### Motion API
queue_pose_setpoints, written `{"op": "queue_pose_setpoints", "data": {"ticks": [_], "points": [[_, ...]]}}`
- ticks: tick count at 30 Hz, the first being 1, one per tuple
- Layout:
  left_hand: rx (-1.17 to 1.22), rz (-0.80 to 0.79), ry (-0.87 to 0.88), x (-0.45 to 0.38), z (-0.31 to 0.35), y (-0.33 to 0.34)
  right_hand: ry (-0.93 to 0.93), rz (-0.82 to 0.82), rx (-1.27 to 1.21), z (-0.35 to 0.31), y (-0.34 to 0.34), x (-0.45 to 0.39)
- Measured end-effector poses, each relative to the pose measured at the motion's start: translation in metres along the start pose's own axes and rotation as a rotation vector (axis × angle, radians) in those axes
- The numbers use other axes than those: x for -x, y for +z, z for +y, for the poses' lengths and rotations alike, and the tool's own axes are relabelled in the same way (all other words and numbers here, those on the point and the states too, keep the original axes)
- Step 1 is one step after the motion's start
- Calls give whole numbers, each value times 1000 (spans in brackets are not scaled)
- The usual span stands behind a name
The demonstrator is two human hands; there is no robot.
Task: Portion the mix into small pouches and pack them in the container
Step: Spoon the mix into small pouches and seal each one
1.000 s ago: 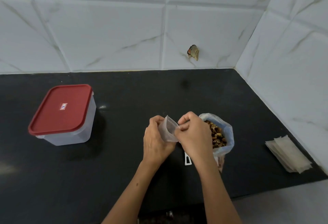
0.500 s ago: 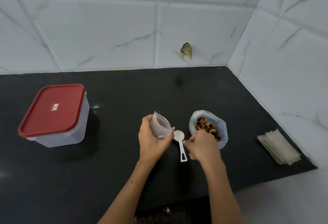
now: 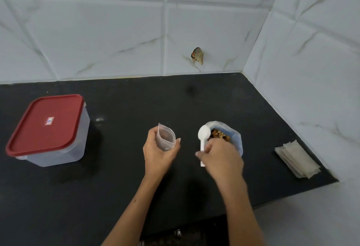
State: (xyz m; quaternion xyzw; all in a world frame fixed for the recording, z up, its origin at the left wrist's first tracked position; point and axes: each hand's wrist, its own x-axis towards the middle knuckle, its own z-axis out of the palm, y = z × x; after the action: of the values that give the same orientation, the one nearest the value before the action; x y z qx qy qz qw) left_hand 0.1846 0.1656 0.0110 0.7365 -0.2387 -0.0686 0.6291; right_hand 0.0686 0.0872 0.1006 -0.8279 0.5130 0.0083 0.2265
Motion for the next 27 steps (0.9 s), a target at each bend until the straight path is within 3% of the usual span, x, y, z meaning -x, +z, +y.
{"op": "queue_pose_setpoints", "data": {"ticks": [3, 9, 17, 24, 27], "points": [[-14, -45, 3, 2, 2, 8, -27, 81, -103, 26, -30, -7], [-5, -187, 39, 13, 9, 34, 39, 88, -234, 72, -31, -34], [-13, -235, 40, 14, 13, 59, 51, 331, -448, 80, -17, -48], [-52, -226, 58, 12, 8, 73, 3, 303, -910, 88, -4, -58], [-66, -204, 52, 10, 6, 74, -67, 459, -737, 94, -9, -62]]}}
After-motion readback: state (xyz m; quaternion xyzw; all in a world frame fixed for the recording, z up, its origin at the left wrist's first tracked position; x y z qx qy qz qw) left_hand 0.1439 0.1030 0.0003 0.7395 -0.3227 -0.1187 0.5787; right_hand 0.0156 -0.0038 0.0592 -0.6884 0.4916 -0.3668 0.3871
